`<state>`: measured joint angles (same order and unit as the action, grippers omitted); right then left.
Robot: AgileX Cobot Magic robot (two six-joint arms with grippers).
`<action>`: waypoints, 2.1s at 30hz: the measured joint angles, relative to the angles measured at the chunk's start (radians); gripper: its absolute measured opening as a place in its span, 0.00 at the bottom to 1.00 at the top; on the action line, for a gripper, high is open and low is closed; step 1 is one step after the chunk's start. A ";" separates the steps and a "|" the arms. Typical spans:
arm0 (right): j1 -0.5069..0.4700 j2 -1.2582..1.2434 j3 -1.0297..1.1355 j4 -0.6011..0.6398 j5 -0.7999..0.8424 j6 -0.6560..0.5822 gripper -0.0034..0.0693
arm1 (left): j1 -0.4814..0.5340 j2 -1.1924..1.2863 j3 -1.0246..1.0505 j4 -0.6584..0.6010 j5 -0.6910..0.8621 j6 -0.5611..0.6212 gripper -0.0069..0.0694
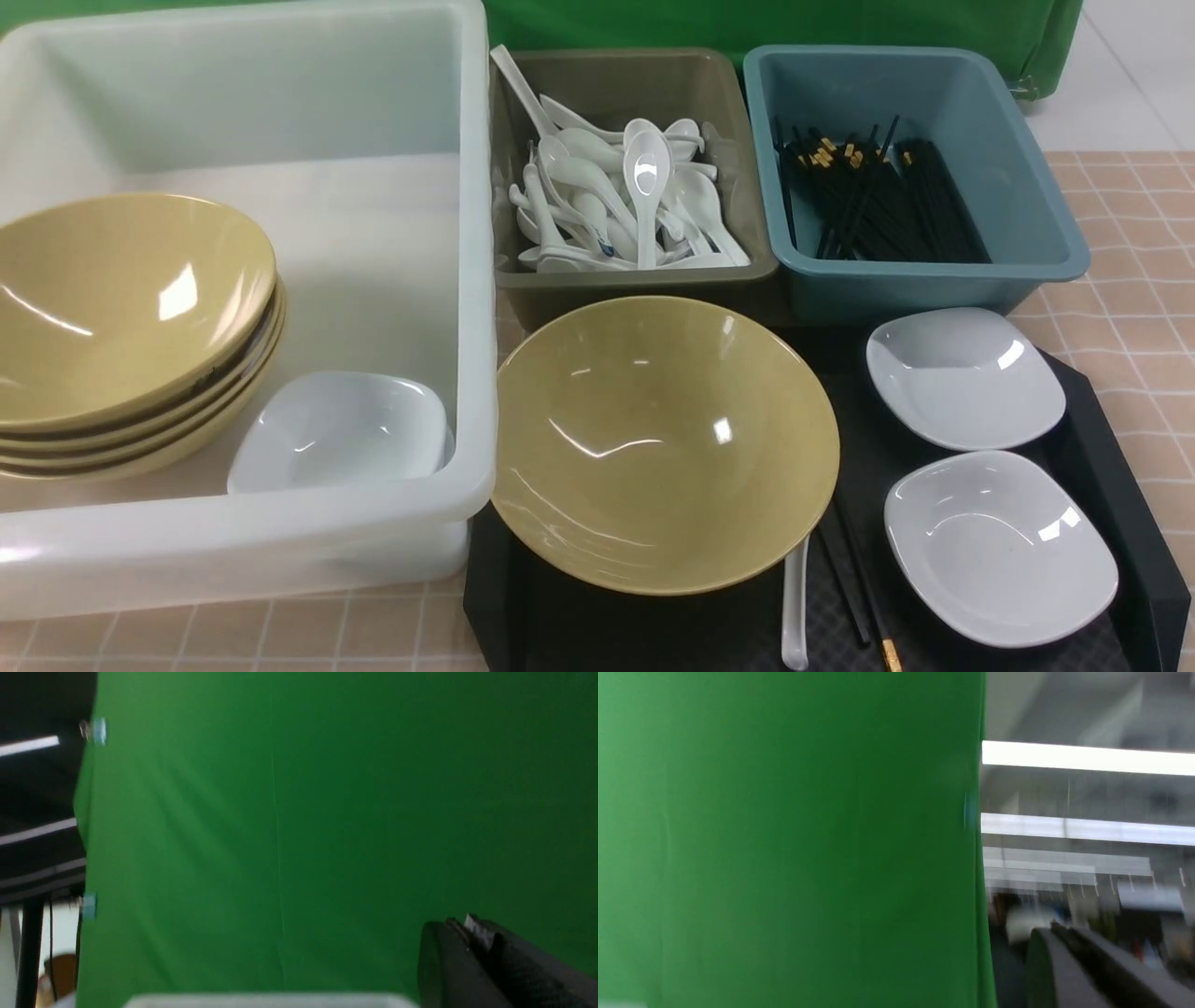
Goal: On brown table put chopsticks spoon bowls plates into blue grey white boxes.
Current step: 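Grasp the large bowl on the tray by its rim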
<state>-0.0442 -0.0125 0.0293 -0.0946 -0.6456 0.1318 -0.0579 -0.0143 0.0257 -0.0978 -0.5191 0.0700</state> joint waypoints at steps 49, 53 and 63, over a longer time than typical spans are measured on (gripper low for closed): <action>0.128 0.679 -0.393 0.568 1.130 -0.682 0.14 | -0.597 1.733 -1.420 -0.256 1.485 0.212 0.10; 0.128 0.679 -0.393 0.581 1.120 -0.682 0.14 | -0.673 1.844 -1.459 -0.139 1.436 0.131 0.10; 0.128 0.679 -0.393 0.585 1.116 -0.682 0.15 | -0.771 1.912 -1.465 -0.370 1.336 0.194 0.10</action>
<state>0.0834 0.6668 -0.3641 0.4899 0.4708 -0.5498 -0.8286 1.8973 -1.4398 -0.4673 0.8170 0.2643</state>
